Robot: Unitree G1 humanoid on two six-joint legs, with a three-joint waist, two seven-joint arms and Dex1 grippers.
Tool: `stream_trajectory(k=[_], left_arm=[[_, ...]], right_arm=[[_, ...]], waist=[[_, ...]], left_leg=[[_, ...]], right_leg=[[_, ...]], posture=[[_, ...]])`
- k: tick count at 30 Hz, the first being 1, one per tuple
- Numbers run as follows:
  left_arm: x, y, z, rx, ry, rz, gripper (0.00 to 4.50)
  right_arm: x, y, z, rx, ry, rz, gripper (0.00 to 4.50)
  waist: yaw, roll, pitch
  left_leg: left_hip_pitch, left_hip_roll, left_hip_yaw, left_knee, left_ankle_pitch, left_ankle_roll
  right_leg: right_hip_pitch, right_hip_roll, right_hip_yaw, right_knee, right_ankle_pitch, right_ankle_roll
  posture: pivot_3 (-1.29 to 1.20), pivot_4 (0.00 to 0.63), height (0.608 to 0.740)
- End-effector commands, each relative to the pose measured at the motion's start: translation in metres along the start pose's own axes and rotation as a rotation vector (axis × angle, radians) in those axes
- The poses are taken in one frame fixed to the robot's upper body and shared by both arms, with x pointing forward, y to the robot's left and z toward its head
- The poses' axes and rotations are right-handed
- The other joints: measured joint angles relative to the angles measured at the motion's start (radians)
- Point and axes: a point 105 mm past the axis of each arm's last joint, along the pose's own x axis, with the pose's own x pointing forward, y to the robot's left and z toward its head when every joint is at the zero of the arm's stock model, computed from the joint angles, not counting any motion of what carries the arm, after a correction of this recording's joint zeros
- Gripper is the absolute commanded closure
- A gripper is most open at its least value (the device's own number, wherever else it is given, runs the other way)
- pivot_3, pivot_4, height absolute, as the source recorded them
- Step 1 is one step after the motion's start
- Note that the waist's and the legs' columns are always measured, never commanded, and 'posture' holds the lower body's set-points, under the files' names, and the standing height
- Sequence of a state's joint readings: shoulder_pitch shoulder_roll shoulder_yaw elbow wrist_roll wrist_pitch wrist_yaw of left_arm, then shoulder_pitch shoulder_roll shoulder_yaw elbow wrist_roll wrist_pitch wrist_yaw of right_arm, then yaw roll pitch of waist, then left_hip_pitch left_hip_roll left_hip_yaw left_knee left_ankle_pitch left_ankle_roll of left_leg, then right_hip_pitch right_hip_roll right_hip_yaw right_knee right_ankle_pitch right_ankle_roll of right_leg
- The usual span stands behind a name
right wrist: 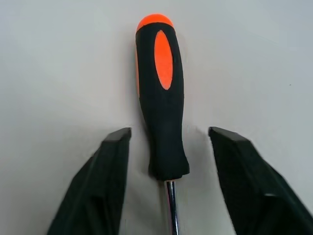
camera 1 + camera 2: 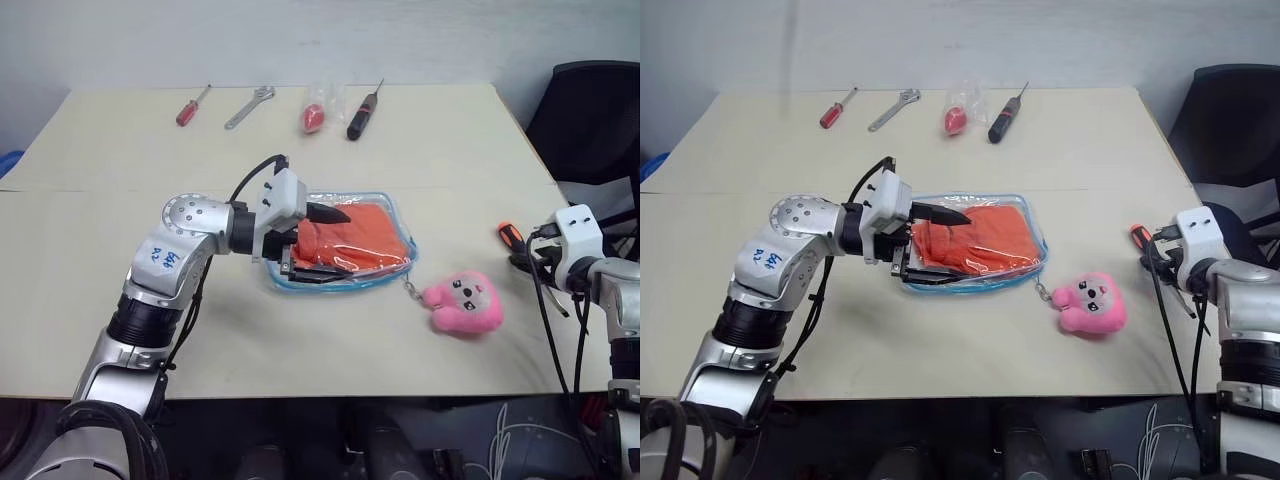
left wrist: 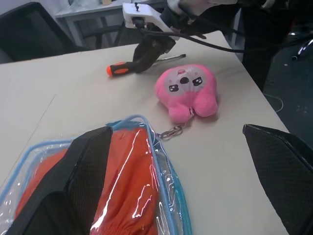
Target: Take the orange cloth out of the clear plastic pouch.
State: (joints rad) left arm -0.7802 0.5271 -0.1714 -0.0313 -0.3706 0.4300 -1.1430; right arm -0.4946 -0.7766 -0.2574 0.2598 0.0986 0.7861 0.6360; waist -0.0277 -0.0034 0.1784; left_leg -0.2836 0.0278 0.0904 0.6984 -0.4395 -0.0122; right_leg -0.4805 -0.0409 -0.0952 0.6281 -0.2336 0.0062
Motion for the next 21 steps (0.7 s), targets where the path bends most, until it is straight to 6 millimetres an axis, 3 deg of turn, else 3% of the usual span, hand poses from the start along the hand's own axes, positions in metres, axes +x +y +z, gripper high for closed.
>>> stream_trajectory(k=[1, 3, 6, 8, 11, 15, 18, 21], left_arm=[[-0.003, 0.002, 0.006, 0.043, 0.002, -0.002, 0.0], [-0.004, 0.002, 0.005, 0.045, 0.002, -0.006, 0.0], [-0.004, -0.002, 0.007, 0.05, -0.002, -0.024, 0.0], [-0.005, -0.005, 0.009, 0.051, -0.007, -0.038, 0.0], [-0.007, -0.008, 0.011, 0.048, -0.014, -0.048, 0.0], [-0.007, -0.012, 0.01, 0.046, -0.015, -0.056, 0.0], [-0.005, -0.014, 0.01, 0.047, -0.014, -0.06, 0.0], [-0.005, -0.013, 0.01, 0.049, -0.015, -0.059, 0.0]], right_arm=[[-0.02, -0.009, 0.028, -0.055, -0.087, -0.04, 0.56], [-0.03, -0.007, 0.039, -0.083, -0.119, -0.03, 0.04], [-0.063, 0.015, 0.061, -0.115, -0.185, 0.125, 0.04], [-0.085, 0.031, 0.055, -0.117, -0.153, 0.24, 0.04], [-0.108, 0.046, 0.026, -0.135, -0.038, 0.324, 0.04], [-0.109, 0.056, -0.004, -0.036, 0.017, 0.31, 0.04], [-0.102, 0.074, -0.021, 0.012, 0.031, 0.346, 0.04], [-0.094, 0.084, -0.027, 0.061, 0.012, 0.355, 0.67]], waist=[[0.001, 0.0, 0.0], [0.003, 0.0, 0.0], [0.007, 0.0, 0.0], [0.018, 0.0, 0.0], [0.03, 0.0, 0.0], [0.037, -0.001, 0.0], [0.031, -0.001, 0.0], [0.025, -0.001, 0.0]], left_leg=[[0.0, 0.0, 0.0, 0.0, 0.0, 0.0], [0.0, 0.0, 0.0, 0.0, 0.0, 0.0], [0.0, 0.0, 0.0, 0.0, 0.0, 0.0], [0.0, 0.0, 0.0, 0.0, 0.0, 0.0], [0.0, 0.0, 0.0, 0.0, 0.0, 0.0], [-0.001, 0.0, -0.001, 0.0, -0.001, 0.001], [0.001, -0.001, -0.001, 0.0, -0.001, 0.001], [0.001, 0.0, 0.0, 0.0, -0.001, 0.001]], right_leg=[[0.0, 0.0, 0.0, 0.0, 0.0, 0.0], [-0.001, 0.0, 0.0, 0.0, 0.0, 0.0], [-0.001, 0.0, 0.0, 0.0, 0.0, 0.0], [-0.001, 0.0, -0.001, 0.0, 0.0, 0.0], [0.001, 0.0, -0.003, -0.002, 0.0, 0.0], [0.003, 0.0, -0.003, -0.005, 0.001, 0.002], [0.002, 0.001, 0.001, -0.006, 0.001, 0.003], [0.002, 0.002, 0.003, -0.004, 0.001, 0.002]], posture=[[0.0, 0.15, 0.74], [0.0, 0.15, 0.74], [0.0, 0.15, 0.74], [0.0, 0.15, 0.74], [0.0, 0.15, 0.74], [0.0, 0.15, 0.74], [0.0, 0.15, 0.74], [0.0, 0.15, 0.74]])
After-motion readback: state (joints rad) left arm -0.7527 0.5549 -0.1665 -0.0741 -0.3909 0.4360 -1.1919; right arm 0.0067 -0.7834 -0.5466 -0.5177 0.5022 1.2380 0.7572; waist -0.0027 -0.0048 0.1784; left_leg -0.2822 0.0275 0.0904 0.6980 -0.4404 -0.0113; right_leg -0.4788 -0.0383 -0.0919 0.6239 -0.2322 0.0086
